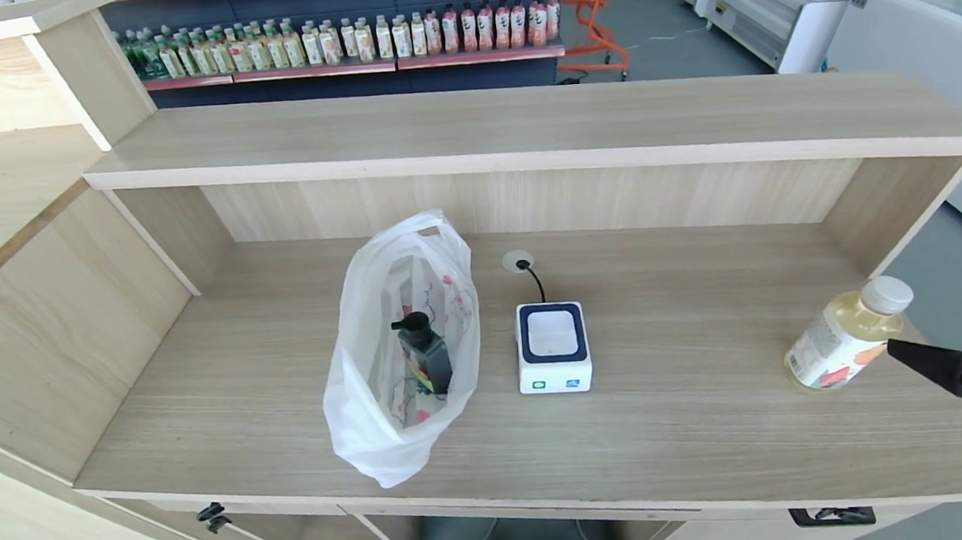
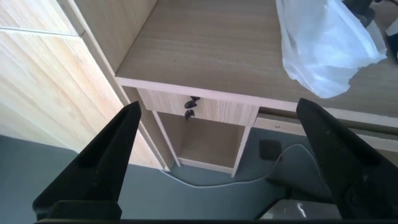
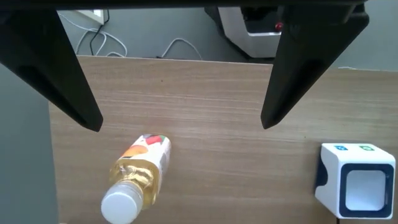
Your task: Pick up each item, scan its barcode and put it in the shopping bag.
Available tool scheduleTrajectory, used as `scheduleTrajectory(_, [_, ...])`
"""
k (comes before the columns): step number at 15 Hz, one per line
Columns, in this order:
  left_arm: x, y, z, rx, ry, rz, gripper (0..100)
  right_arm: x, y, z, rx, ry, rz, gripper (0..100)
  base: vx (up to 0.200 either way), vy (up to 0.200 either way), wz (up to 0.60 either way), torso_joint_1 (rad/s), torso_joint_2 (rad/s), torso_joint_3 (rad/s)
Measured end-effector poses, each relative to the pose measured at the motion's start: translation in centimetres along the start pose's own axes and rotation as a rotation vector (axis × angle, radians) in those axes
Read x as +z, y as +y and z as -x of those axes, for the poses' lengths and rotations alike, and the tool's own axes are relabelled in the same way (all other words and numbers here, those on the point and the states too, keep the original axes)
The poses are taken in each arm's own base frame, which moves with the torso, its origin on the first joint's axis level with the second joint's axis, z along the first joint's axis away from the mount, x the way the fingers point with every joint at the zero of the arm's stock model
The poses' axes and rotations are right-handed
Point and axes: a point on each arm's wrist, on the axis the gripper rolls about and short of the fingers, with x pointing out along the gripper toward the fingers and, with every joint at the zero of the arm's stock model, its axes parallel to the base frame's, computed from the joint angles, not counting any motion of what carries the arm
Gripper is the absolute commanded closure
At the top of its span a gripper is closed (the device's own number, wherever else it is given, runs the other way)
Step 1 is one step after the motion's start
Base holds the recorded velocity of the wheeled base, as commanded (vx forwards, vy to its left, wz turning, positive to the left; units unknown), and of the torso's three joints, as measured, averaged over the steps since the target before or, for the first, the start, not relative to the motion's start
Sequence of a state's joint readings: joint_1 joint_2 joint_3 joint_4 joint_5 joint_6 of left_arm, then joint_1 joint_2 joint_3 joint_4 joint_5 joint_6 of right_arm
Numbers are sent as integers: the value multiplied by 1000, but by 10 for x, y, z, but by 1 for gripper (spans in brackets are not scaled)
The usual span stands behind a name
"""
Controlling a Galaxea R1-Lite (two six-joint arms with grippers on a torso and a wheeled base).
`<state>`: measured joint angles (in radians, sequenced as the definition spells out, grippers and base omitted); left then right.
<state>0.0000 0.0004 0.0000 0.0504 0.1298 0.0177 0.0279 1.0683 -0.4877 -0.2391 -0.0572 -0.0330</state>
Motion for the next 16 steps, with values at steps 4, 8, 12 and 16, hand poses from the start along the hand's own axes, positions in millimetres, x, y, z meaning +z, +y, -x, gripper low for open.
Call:
scheduleTrajectory(4, [0, 0, 0, 0, 0, 0, 0, -3, 0, -3, 1, 20, 1, 0, 0, -200, 0, 1, 6, 0])
scheduleTrajectory(8, [0, 0, 0, 0, 0, 3, 0, -14, -2, -2, -66, 114, 7, 0, 0, -100, 0, 0, -1, 1])
scheduleTrajectory(12, [0, 0, 0, -1, 0, 4, 0, -22, -5, -1, -182, 163, 18, 0, 0, 0, 0, 0, 0, 0])
scheduleTrajectory(16, [0, 0, 0, 0, 0, 4, 0, -28, -7, -13, -241, 220, 18, 0, 0, 0, 0, 0, 0, 0])
